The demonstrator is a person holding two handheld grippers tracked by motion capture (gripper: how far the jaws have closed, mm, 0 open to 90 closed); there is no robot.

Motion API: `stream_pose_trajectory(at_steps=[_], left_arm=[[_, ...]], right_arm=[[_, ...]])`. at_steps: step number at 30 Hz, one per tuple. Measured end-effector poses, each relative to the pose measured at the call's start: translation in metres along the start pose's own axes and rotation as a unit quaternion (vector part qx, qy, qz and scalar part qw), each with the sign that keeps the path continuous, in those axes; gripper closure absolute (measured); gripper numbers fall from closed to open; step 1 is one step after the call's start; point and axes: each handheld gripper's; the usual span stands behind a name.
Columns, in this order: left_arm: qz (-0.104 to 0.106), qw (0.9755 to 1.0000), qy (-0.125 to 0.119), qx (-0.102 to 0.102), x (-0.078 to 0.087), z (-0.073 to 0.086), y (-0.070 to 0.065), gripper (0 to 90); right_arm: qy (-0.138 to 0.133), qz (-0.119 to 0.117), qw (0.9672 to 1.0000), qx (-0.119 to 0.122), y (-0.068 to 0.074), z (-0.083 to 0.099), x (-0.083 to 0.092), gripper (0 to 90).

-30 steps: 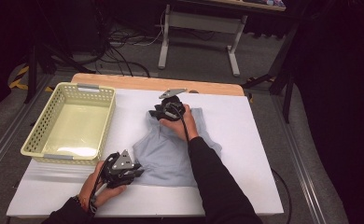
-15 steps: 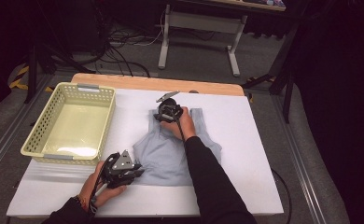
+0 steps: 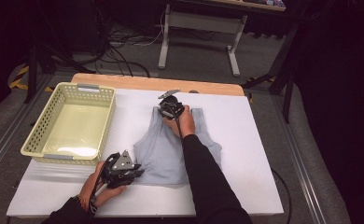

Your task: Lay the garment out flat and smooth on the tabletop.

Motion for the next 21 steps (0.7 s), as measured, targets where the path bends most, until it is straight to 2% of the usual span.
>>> stream_pose_trajectory(at_steps=[7,11,13,18,20,21], left_arm=[[-0.003,1.0,-0.001,-0.003,0.0,0.0,-0.001,73.1],[-0.004,1.0,-0.003,-0.003,0.0,0.0,-0.002,73.2],[-0.003,1.0,-0.003,-0.002,0.0,0.0,-0.001,73.2],[-0.002,1.0,0.001,-0.003,0.0,-0.001,-0.001,73.2],[-0.003,1.0,0.003,-0.004,0.0,-0.001,-0.001,73.2],[-0.008,0.9999,0.007,-0.004,0.001,-0.002,-0.002,73.2]], right_arm=[[-0.03,0.014,0.9994,0.004,0.002,-0.009,0.019,78.6],[-0.058,0.022,0.9981,0.003,-0.001,-0.011,0.045,74.9],[-0.074,0.027,0.9969,0.009,-0.002,-0.009,0.063,76.0],[-0.105,0.042,0.9932,0.029,-0.001,0.013,0.112,76.1],[-0.106,0.046,0.9929,0.03,-0.001,0.017,0.118,76.1],[-0.113,0.052,0.9919,0.029,-0.001,0.031,0.134,75.0]])
Point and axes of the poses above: each handheld gripper's, and its own axes: x roughly backward along the jaws, z roughly out of its underside, y roughly to its left, and after that the axes turned 14 degrees about x, right-handed
